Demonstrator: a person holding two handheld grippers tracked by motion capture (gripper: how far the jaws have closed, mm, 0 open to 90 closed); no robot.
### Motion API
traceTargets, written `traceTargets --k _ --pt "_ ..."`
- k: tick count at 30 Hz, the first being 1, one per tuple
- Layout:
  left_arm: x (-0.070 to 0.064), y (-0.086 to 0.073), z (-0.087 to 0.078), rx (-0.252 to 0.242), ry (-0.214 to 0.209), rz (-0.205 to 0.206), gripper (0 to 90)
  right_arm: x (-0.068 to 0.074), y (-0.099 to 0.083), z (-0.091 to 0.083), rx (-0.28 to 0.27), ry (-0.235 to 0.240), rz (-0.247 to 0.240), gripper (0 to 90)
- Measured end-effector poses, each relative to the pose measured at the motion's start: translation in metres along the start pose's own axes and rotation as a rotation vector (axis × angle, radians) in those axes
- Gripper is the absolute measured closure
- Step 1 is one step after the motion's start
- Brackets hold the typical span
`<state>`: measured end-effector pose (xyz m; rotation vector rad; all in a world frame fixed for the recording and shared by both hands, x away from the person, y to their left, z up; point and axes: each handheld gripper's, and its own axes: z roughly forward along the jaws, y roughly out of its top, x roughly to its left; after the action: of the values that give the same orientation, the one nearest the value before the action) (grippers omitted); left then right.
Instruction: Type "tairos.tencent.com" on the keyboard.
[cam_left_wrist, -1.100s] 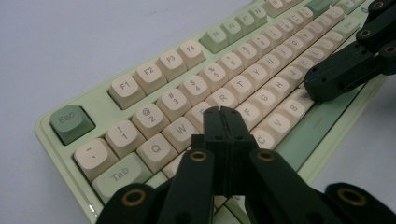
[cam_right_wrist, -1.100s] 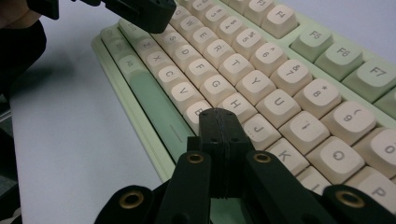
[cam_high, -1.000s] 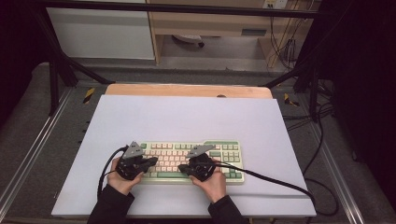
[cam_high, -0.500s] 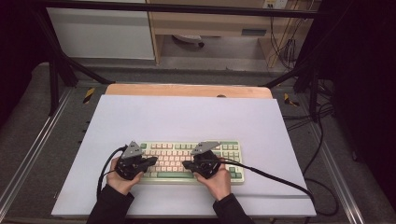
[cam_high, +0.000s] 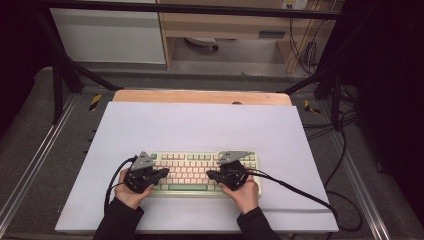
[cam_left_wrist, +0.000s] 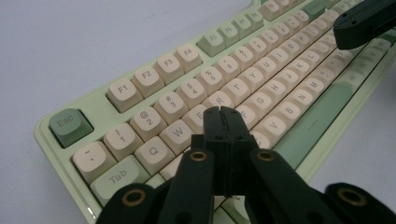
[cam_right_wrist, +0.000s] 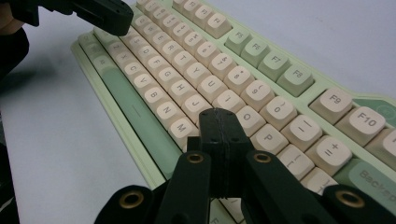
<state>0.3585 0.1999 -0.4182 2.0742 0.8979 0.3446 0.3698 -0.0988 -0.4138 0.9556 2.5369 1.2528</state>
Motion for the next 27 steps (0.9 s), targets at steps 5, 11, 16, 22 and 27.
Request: traceTargets --k 5,11,16,22,27 --pt "-0.002 0.001 0.001 0.002 -0.002 0.006 89.9 -0.003 -0.003 -0.005 0.003 -0.006 -0.003 90.0" --pt "-0.005 0.005 0.003 -0.001 -0.004 0.012 89.9 -0.007 -0.009 -0.012 -0.003 -0.013 0.013 90.0" --pt "-0.009 0.010 0.006 0.003 -0.010 0.024 89.9 -0.009 -0.013 -0.015 -0.007 -0.016 0.021 90.0" --pt "-0.014 0.016 0.009 0.001 -0.019 0.036 89.9 -0.013 -0.018 -0.018 -0.011 -0.018 0.031 90.0" --pt "-0.016 0.021 0.012 0.004 -0.019 0.040 89.9 -0.013 -0.020 -0.019 -0.010 -0.016 0.037 90.0"
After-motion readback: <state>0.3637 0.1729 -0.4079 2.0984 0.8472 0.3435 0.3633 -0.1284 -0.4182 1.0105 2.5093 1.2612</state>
